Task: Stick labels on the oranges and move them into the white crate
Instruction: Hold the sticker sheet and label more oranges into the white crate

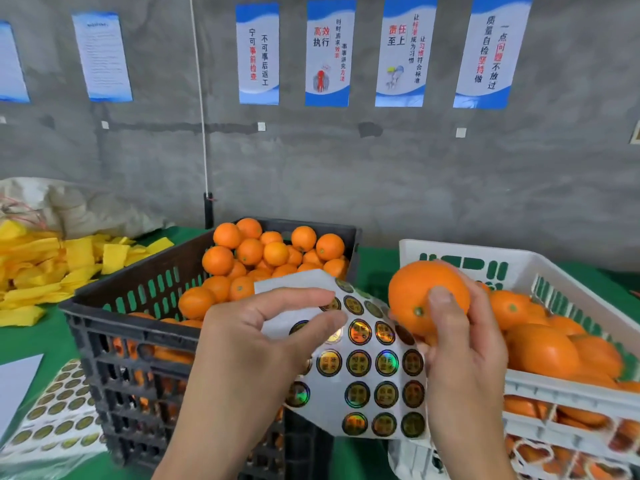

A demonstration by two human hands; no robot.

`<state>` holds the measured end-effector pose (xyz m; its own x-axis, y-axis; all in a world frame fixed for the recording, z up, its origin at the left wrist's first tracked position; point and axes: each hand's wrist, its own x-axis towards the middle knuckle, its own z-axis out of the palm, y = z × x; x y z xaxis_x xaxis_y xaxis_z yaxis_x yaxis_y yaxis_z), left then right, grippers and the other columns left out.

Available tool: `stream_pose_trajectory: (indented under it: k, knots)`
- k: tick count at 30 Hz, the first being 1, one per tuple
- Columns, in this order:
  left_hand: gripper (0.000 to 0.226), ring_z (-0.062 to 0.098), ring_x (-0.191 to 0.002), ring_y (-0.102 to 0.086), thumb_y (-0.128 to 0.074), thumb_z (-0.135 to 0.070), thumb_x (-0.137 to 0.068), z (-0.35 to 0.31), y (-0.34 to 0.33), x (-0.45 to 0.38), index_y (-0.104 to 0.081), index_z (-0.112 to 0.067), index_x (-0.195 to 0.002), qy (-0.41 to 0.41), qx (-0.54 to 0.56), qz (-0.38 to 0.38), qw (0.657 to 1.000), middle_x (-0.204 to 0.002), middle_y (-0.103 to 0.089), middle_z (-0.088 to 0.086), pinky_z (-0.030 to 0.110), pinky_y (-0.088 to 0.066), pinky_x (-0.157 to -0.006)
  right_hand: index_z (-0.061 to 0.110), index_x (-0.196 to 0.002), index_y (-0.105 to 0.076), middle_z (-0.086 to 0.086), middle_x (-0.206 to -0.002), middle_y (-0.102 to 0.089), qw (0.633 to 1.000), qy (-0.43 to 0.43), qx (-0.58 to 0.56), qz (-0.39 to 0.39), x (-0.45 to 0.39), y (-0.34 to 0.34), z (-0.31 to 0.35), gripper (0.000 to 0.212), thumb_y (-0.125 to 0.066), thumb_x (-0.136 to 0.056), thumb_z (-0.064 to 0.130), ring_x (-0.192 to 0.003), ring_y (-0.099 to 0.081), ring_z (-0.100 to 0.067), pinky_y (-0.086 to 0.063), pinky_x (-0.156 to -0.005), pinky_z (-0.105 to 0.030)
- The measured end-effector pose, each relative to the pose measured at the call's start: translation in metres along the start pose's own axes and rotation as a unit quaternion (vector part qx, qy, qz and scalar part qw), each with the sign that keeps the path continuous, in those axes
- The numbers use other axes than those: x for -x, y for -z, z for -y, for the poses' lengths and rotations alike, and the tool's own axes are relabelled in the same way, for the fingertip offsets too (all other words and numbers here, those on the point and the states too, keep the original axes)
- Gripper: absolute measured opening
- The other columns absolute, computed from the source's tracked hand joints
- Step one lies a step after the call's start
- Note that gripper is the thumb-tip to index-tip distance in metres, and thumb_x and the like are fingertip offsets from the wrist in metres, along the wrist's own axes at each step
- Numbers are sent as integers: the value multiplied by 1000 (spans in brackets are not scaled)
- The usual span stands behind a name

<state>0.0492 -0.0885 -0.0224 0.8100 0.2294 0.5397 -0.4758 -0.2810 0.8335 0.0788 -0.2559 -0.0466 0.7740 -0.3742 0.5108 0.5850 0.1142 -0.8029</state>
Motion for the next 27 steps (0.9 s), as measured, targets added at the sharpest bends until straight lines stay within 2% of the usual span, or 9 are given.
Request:
stream_pose_trajectory:
  k: [3, 5, 7, 9, 11, 13, 17, 21, 27]
  knots:
    - [17, -6, -82, -72, -87, -44, -63, 3, -4, 1, -81, -48, -78, 1, -1, -8, 1000, -81, -76, -27, 11, -55, -68, 65, -106, -66, 10, -113, -75, 999, -13, -35, -32, 0, 0, 2, 42, -67, -66, 79, -103, -73, -18, -57, -81, -41]
    - [15, 1, -77, -75, -88, -39, -67, 5, -7, 1, -82, -45, -79, 5, 6, -4, 1000, -79, -77, -20, 17, -60, -68, 53, -115, -68, -1, -116, -73, 999, 13, -23, -30, 2, 2, 2, 62, -68, -63, 87, -105, -72, -30, -59, -84, -47]
    - [10, 5, -72, -76, -87, -37, -69, 5, -7, 2, -83, -42, -77, 13, 17, -4, 1000, -76, -78, -15, 19, -61, -63, 41, -120, -68, -6, -113, -71, 999, 34, -7, -23, 2, 3, 4, 73, -65, -65, 89, -100, -73, -27, -62, -77, -38]
    - [6, 5, -71, -76, -86, -38, -71, 4, -8, 3, -83, -42, -75, 16, 17, -5, 1000, -75, -78, -15, 23, -61, -59, 40, -116, -70, 1, -106, -71, 999, 50, 2, -20, 2, 4, 5, 70, -63, -67, 89, -91, -72, -9, -57, -69, -18]
    - [5, 5, -71, -76, -85, -41, -71, 3, -8, 3, -82, -44, -75, 13, 14, -8, 1000, -75, -78, -16, 29, -62, -62, 38, -115, -71, 3, -102, -70, 999, 53, 5, -12, 2, 5, 5, 63, -64, -71, 83, -85, -69, -1, -54, -67, -12]
    - [8, 3, -71, -75, -83, -46, -69, 2, -5, 3, -82, -45, -77, 2, 0, 8, 1000, -75, -77, -17, 28, -62, -60, 38, -114, -72, 1, -105, -72, 999, 46, -4, -5, 1, 6, 4, 52, -64, -75, 71, -87, -70, -2, -54, -69, -12]
    - [23, -5, -74, -72, -86, -45, -64, 0, 3, 3, -81, -46, -86, -14, -25, 71, 997, -77, -76, -22, 6, -51, -59, 54, -106, -73, 11, -109, -75, 999, 42, -22, -9, 1, 8, 6, 35, -62, -74, 63, -98, -72, -5, -54, -73, -12]
    - [20, -5, -71, -72, -85, -41, -67, 2, 3, 3, -81, -47, -86, -22, -25, 57, 998, -72, -76, -21, 7, -51, -55, 58, -102, -73, 18, -98, -75, 998, 49, -44, 9, 2, 8, 10, 29, -66, -74, 59, -90, -73, -2, -55, -69, -15]
    - [9, 4, -72, -76, -83, -37, -72, 4, -3, 2, -82, -43, -78, -10, 15, 40, 999, -74, -78, -13, 13, -56, -57, 46, -111, -74, 16, -100, -72, 997, 57, -52, 14, 1, 9, 14, 57, -73, -66, 81, -91, -71, -3, -58, -76, -21]
